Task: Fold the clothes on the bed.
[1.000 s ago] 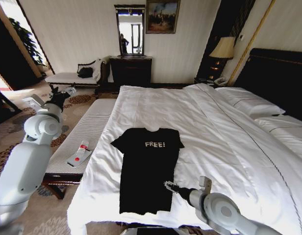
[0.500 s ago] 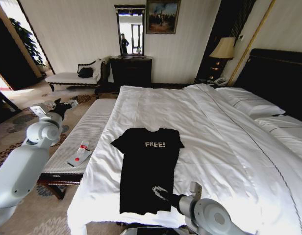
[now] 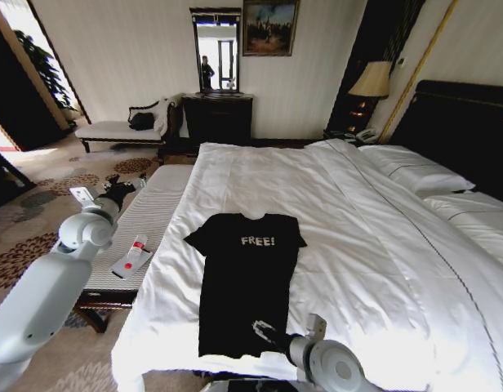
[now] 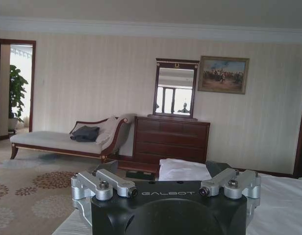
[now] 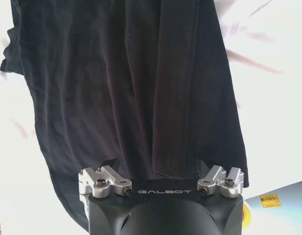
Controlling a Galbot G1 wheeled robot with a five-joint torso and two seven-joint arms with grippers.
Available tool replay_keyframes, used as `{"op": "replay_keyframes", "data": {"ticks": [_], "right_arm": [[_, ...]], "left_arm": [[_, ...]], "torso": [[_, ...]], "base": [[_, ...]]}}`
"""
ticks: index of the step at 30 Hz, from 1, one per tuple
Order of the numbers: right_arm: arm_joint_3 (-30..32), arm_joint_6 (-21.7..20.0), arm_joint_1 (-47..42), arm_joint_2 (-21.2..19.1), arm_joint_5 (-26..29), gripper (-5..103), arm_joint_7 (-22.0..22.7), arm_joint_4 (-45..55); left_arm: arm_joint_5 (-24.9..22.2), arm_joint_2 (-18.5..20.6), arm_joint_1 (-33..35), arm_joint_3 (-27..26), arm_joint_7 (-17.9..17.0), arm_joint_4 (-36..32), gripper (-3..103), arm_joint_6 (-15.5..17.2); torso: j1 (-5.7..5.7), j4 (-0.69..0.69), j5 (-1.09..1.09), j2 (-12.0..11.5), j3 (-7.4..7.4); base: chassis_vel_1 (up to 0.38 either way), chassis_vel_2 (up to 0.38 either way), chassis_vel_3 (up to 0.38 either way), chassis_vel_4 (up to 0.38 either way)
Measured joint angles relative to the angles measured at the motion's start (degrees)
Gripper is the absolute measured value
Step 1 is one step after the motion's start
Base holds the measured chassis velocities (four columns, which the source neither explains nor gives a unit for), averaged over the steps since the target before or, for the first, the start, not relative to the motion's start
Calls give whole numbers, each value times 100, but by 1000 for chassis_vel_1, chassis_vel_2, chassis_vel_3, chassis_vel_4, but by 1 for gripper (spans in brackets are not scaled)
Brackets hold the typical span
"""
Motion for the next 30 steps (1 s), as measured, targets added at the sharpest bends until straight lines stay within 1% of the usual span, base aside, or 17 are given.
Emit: {"op": "replay_keyframes", "data": {"ticks": [1, 3, 6, 7, 10, 13, 15, 16, 19, 20, 21, 22, 23, 24, 26, 27, 30], "right_arm": [[0, 14, 7, 1, 2, 89, -6, 2], [3, 44, 0, -16, 27, 67, -10, 56], [2, 60, -60, -50, 53, 67, -9, 142], [-9, 62, -100, -70, 49, 57, -9, 177], [-26, 66, -154, -102, 8, 57, -9, 198], [40, 92, -184, -168, -46, 35, -11, 213], [70, 96, -186, -186, -46, 35, -11, 229], [113, 99, -192, -212, -46, 25, -12, 251], [168, 101, -214, -250, -76, 25, -11, 273], [180, 101, -225, -258, -111, 14, -12, 273], [188, 101, -237, -260, -153, 14, -12, 273], [193, 101, -251, -259, -185, 1, -12, 273], [198, 101, -266, -259, -202, 1, -12, 273], [200, 100, -285, -256, -212, 10, -12, 275], [201, 95, -309, -254, -221, 10, -11, 288], [204, 89, -333, -252, -232, 20, -9, 307], [210, 80, -363, -251, -242, 20, -7, 331]], "left_arm": [[-1, 12, 11, -20, -5, -3, 100, 5], [-2, 40, 38, -76, -20, -9, 100, 15], [-3, 42, 47, -107, -27, -11, 100, 21], [-3, 40, 48, -117, -29, -11, 100, 24], [-3, 26, 48, -127, -35, -12, 100, 26], [11, 0, 53, -130, -38, -13, 100, 29], [14, -5, 53, -131, -38, -13, 100, 29], [18, -16, 53, -132, -39, -13, 100, 29], [30, -43, 57, -132, -39, -14, 100, 30], [36, -55, 59, -132, -39, -17, 100, 31], [42, -67, 60, -127, -39, -21, 100, 33], [47, -72, 61, -123, -39, -24, 100, 35], [49, -74, 60, -119, -39, -27, 100, 36], [50, -74, 60, -117, -39, -29, 100, 37], [51, -74, 58, -116, -40, -31, 100, 38], [51, -74, 56, -115, -39, -34, 100, 39], [51, -71, 56, -115, -39, -39, 100, 40]], "torso": [[0, 1, -1, 0, 0], [0, 2, 0, 0, 0], [0, 1, 0, 0, 0], [0, -1, 0, 0, 0], [0, -1, 0, 0, 0], [0, 0, 0, 0, 0], [0, 1, 0, 0, 0], [0, 1, 0, 0, 0], [0, 0, 0, 0, 1], [0, 0, 0, 0, 0], [0, 0, 0, 0, 0], [0, 0, 0, 0, 0], [0, 0, 0, 0, 0], [0, 0, 0, 0, 0], [0, 0, 0, 0, 0], [0, 0, 0, 0, 0], [0, 0, 0, 0, 0]], "base": [[0, 0, 0, 0], [0, 0, 0, 0], [0, 0, 0, 0], [0, 0, 0, 0], [0, 0, 0, 0], [0, 0, 0, 0], [0, 0, 0, 0], [0, 0, 0, 0], [0, 0, 0, 0], [0, 0, 0, 0], [0, 0, 0, 0], [0, 0, 0, 0], [0, 0, 0, 0], [0, 0, 0, 0], [0, 0, 0, 0], [0, 0, 0, 0], [0, 0, 0, 0]]}}
